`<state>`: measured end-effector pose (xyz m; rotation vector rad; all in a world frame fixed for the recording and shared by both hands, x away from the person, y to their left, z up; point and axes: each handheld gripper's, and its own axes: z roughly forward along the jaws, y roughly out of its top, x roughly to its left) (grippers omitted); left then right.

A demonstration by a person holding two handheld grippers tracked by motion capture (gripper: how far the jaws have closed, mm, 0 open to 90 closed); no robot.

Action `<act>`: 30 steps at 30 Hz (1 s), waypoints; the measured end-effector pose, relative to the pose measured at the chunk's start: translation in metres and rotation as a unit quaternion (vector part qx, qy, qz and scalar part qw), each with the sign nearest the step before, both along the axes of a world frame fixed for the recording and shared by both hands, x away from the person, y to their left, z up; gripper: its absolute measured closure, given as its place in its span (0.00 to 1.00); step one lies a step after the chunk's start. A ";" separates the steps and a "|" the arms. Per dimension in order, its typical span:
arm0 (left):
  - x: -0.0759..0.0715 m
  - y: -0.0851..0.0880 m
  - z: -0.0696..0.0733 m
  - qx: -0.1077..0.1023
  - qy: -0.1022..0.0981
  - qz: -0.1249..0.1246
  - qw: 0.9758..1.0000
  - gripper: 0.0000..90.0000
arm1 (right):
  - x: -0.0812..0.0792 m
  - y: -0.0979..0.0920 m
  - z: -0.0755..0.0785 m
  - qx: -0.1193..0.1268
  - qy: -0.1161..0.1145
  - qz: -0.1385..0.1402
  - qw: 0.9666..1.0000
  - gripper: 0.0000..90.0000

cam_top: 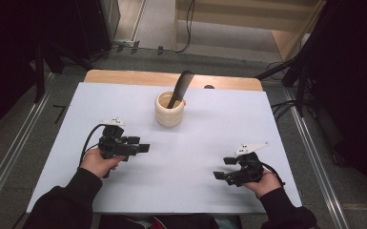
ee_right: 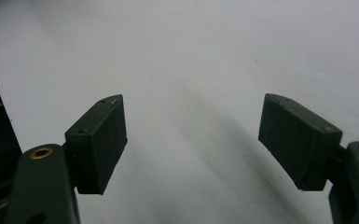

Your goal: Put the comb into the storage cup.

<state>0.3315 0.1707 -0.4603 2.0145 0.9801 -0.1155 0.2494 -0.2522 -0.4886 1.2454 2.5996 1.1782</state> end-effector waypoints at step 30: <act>-0.038 0.029 -0.001 0.039 -0.011 -0.009 0.999 0.38 | 0.000 -0.001 -0.002 -0.005 0.000 -0.008 1.000 0.24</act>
